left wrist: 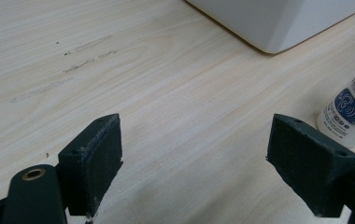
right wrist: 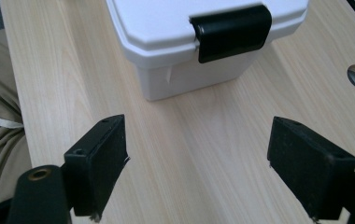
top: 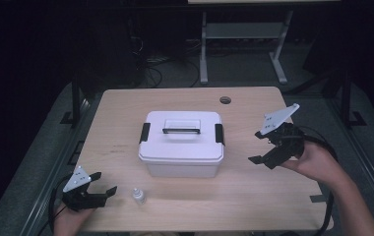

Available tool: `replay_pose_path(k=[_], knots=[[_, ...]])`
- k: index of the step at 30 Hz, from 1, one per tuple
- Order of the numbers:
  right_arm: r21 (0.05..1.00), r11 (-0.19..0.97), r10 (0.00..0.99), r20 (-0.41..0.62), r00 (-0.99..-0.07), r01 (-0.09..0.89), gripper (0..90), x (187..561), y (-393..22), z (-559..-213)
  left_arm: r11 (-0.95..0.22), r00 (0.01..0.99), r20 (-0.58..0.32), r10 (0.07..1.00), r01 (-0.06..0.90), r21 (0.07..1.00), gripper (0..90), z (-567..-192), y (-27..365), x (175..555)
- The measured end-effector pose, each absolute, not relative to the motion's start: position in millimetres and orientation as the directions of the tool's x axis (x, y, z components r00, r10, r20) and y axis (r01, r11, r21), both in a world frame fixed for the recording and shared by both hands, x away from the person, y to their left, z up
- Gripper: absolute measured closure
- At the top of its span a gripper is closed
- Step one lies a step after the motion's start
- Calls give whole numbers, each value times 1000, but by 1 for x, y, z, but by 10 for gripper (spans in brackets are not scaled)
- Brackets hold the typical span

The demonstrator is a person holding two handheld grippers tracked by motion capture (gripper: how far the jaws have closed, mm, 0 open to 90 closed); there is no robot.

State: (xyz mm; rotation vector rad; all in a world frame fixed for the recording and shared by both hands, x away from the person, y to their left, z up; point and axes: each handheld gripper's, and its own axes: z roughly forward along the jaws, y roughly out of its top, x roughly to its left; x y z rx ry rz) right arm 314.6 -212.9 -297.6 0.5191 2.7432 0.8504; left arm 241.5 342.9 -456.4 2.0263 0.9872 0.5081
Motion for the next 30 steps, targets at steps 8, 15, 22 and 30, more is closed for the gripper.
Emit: replay_pose_path(k=[8, 15, 22, 30], knots=[[573, 778, 382, -106, -918, 258, 192, 316, -208, -293, -370, 613, 9, 790, 465, 805, 177, -456, 343, 241], [567, 785, 371, -107, -922, 250, 192, 319, -203, -290, -373, 614, 12, 789, 464, 804, 177, -456, 343, 241], [560, 793, 355, -107, -929, 239, 192, 322, -196, -287, -369, 611, 11, 791, 464, 805, 177, -456, 344, 241], [557, 798, 343, -105, -933, 231, 192, 326, -189, -283, -364, 608, 7, 794, 465, 807, 177, -456, 344, 241]])
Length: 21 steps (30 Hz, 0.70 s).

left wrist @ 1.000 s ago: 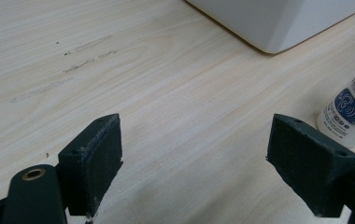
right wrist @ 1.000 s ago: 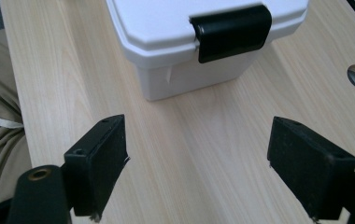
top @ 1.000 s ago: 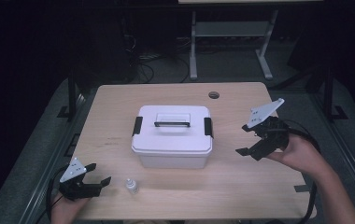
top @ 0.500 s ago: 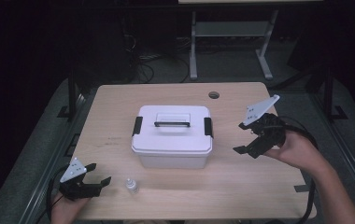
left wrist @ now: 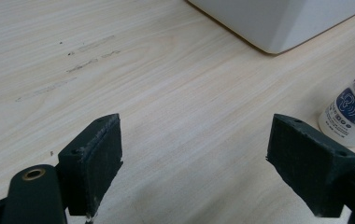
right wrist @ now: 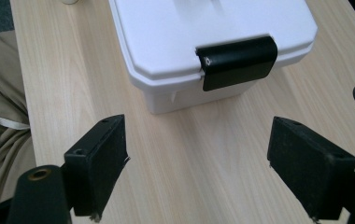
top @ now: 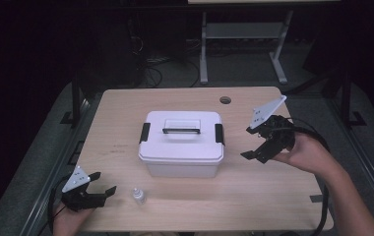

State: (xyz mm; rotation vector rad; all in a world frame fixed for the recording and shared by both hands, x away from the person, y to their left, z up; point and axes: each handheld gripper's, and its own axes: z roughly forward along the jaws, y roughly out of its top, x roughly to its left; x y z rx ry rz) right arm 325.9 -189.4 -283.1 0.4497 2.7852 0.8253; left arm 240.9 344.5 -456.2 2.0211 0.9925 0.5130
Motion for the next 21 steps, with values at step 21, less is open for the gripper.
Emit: replay_pose_path(k=[21], knots=[[518, 833, 292, -114, -950, 194, 194, 339, -162, -275, -360, 608, 3, 794, 465, 809, 177, -456, 346, 240]])
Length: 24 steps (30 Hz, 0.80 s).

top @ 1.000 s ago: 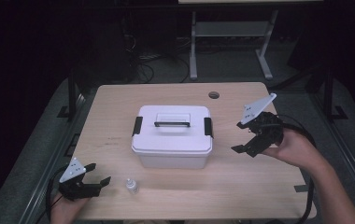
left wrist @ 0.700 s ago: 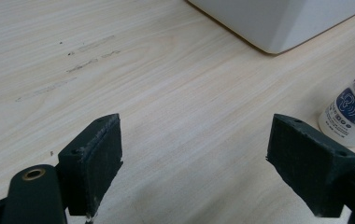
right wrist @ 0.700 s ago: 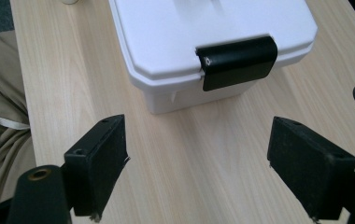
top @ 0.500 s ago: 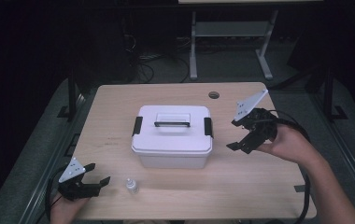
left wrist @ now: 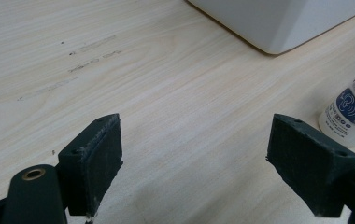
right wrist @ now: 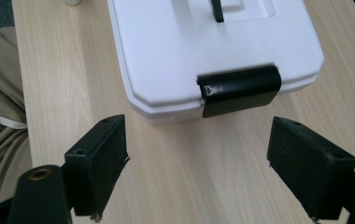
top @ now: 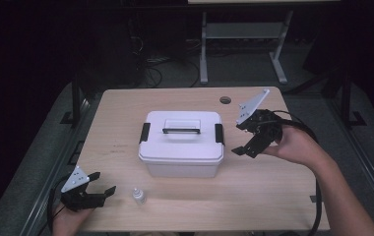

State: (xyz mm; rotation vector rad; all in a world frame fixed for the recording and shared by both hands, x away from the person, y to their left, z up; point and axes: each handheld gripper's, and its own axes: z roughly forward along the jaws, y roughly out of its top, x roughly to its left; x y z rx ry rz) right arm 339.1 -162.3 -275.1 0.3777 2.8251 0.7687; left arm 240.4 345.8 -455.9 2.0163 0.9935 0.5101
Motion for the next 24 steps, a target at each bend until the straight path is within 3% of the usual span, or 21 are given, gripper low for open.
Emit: replay_pose_path(k=[24], knots=[[483, 866, 212, -117, -970, 132, 201, 367, -126, -270, -348, 602, -5, 799, 469, 812, 177, -456, 350, 240]])
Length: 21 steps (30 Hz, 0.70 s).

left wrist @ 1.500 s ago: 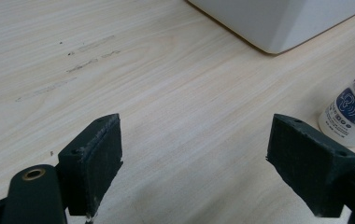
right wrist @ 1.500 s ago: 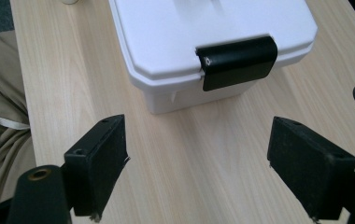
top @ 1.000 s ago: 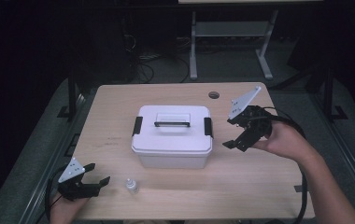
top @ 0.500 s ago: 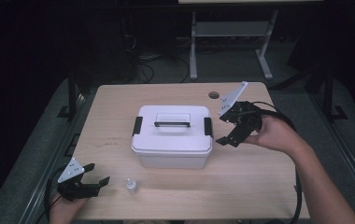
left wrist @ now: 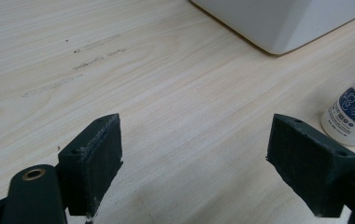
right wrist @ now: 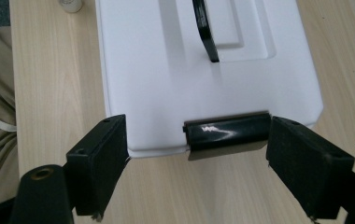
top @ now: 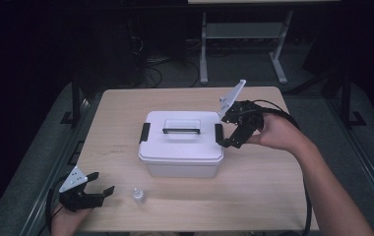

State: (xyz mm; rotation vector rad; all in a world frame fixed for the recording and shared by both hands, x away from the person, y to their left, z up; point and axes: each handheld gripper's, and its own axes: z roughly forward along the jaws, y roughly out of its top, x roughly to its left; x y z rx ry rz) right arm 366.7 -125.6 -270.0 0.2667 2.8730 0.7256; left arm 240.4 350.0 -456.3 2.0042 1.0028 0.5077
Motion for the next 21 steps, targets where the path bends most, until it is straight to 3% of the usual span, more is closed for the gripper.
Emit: replay_pose_path(k=[21], knots=[[476, 878, 123, -131, -984, 47, 249, 381, -79, -268, -337, 598, -13, 801, 469, 817, 177, -456, 352, 240]])
